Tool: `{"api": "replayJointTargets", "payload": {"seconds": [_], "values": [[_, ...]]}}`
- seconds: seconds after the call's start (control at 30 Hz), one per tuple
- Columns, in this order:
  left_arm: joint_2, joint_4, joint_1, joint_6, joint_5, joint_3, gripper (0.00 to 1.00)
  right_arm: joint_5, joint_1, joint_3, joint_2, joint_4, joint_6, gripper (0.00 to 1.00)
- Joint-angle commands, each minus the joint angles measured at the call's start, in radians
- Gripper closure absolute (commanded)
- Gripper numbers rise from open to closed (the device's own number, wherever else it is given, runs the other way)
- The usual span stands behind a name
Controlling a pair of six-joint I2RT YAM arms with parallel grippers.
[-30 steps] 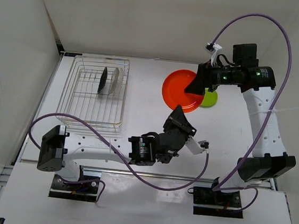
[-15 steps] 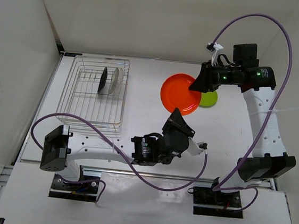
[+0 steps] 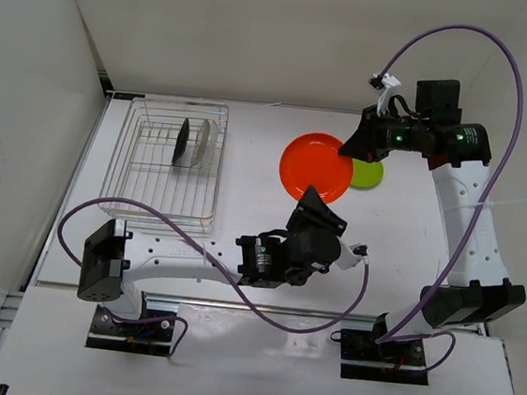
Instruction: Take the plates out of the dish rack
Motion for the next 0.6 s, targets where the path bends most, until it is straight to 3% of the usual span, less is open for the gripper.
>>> {"api": "replayJointTargets", "payload": {"seconds": [0.0, 0.03, 0.07, 0.2, 0.33, 0.43, 0.57], "values": [[-0.003, -0.056, 0.023, -0.048, -0.013, 0.083, 0.51, 0.057, 0.007, -0.02, -0.027, 0.048, 0.019, 1.0], [-0.003, -0.077, 0.036, -0.059, -0.013, 0.096, 0.39, 0.068, 0.007, -0.02, -0.027, 0.048, 0.032, 1.0], [0.008, -0.099, 0.045, -0.072, -0.013, 0.107, 0.05, 0.084, 0.007, -0.02, -0.027, 0.057, 0.041, 1.0], [0.008, -0.208, 0.054, -0.154, -0.003, 0.146, 0.0, 0.195, -0.036, -0.03, -0.004, 0.127, 0.099, 1.0], [0.008, -0.424, 0.077, -0.279, 0.039, 0.203, 0.0, 0.345, -0.112, -0.108, 0.033, 0.274, 0.188, 1.0], [-0.003, -0.483, 0.163, -0.345, 0.062, 0.238, 0.0, 0.549, -0.166, -0.148, 0.112, 0.356, 0.208, 1.0], [0.024, -0.545, 0.371, -0.47, 0.109, 0.376, 0.0, 0.617, -0.244, -0.148, 0.25, 0.365, 0.226, 1.0]]}}
